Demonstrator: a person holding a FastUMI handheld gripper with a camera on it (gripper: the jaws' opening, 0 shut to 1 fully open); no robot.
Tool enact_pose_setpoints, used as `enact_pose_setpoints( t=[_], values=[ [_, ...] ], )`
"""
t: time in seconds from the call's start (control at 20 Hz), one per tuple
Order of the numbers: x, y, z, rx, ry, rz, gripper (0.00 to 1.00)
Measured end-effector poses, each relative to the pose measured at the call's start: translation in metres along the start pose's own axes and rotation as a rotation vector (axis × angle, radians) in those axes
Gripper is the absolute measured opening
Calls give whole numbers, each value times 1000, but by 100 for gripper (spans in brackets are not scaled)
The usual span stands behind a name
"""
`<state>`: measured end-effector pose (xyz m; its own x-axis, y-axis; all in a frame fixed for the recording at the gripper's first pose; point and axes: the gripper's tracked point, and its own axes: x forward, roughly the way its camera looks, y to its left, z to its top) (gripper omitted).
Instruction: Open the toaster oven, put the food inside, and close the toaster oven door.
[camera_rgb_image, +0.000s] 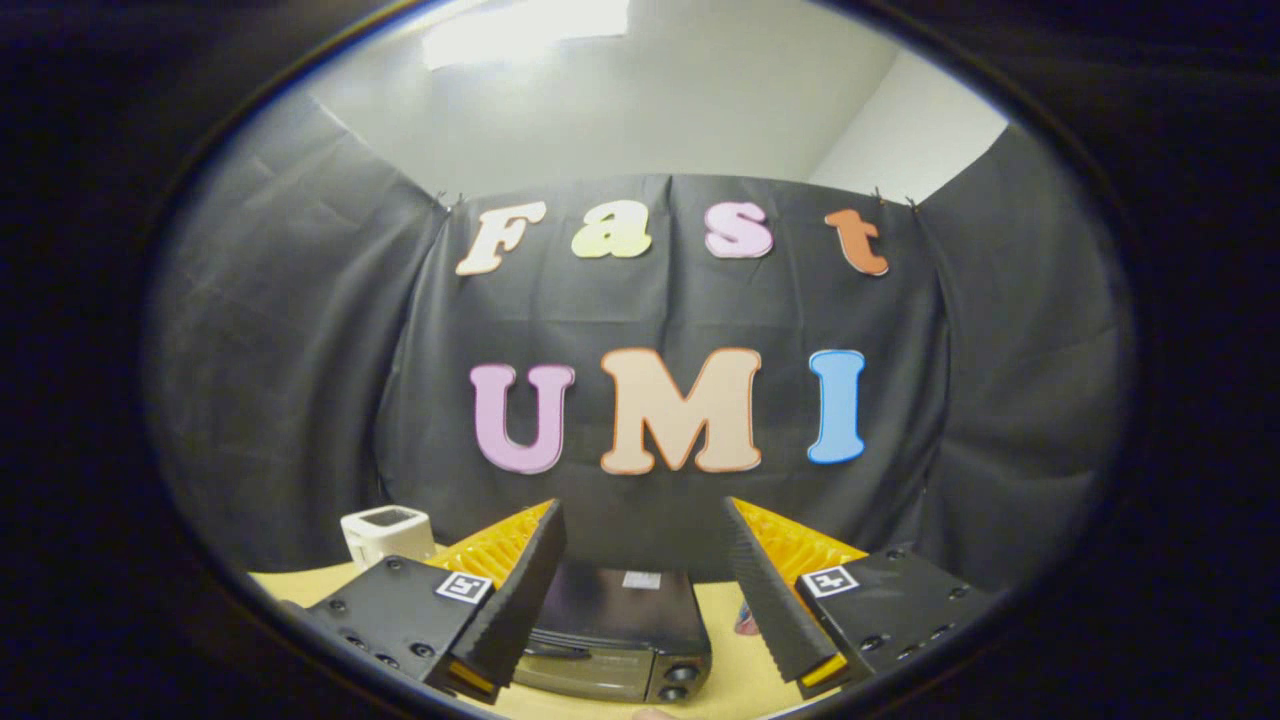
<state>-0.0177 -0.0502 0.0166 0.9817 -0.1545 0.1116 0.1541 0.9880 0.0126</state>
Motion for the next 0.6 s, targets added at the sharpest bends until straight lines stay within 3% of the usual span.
enact_pose_setpoints(
  t=[0.25,0.6],
  values=[
    [3,-31,28,18,0,45,96],
    [7,-90,22,-54,-19,-8,96]
  ],
)
